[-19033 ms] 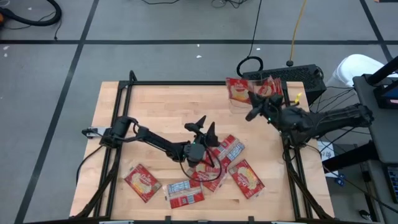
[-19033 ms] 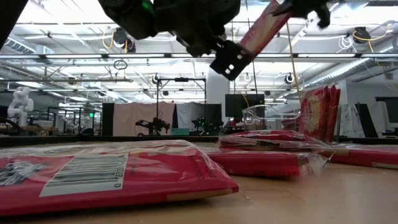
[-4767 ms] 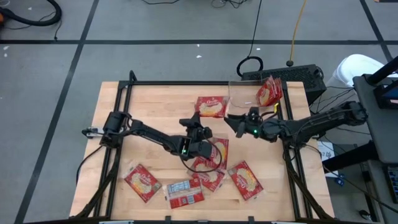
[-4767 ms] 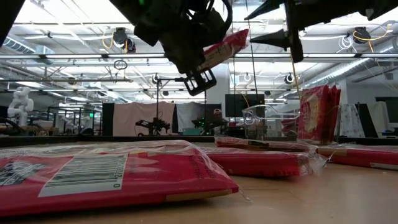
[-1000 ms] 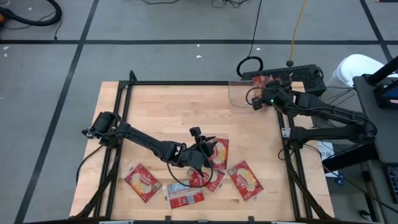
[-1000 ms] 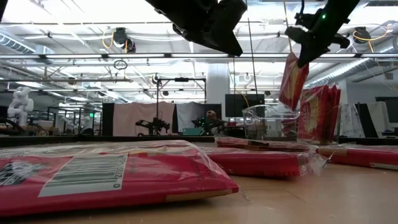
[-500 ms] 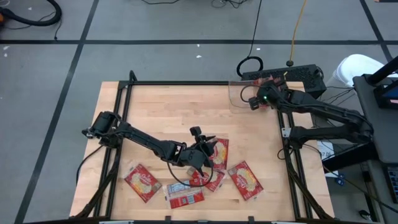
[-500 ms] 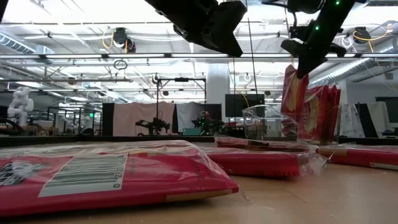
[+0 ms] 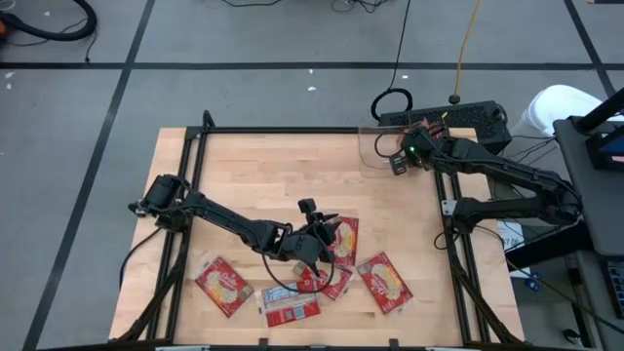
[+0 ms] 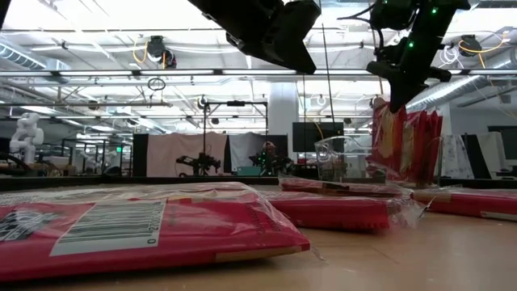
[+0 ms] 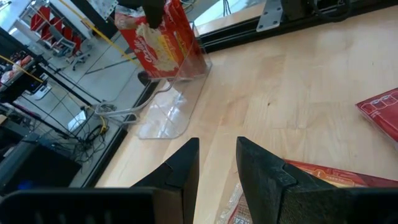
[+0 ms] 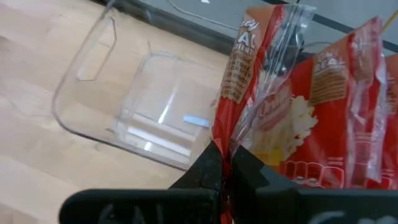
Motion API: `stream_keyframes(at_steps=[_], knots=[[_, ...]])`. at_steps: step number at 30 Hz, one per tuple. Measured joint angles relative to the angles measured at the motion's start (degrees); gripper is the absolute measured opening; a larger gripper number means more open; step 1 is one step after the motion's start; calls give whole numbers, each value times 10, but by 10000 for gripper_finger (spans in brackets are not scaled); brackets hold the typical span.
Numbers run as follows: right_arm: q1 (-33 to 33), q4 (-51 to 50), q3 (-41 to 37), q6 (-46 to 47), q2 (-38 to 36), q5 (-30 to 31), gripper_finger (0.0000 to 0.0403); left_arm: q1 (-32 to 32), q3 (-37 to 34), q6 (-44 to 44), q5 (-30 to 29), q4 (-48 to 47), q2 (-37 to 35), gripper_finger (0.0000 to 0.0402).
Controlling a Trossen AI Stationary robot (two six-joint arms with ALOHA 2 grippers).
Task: Sort popcorn bags into baskets
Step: Put the red popcorn bag into the transparent bin
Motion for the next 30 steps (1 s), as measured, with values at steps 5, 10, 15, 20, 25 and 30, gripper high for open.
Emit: stream_keyframes(at_steps=[5,10,15,20,25,30], knots=[[-14,-1,0,0,0,0,0,0,0,-2,0,0,0,113],[-30,-10,0,2,6,-20,0,0,0,-2,0,0,0,113],[-42,-13,0,-3,24,-30,0,0,0,-3,14,0,0,113],[-45,-12,0,-4,38,-30,1,0,0,-4,14,0,0,113],[-45,-12,0,0,41,-29,8,0,0,-4,14,0,0,113],[-45,-13,0,4,41,-17,17,0,0,-4,14,0,0,113]])
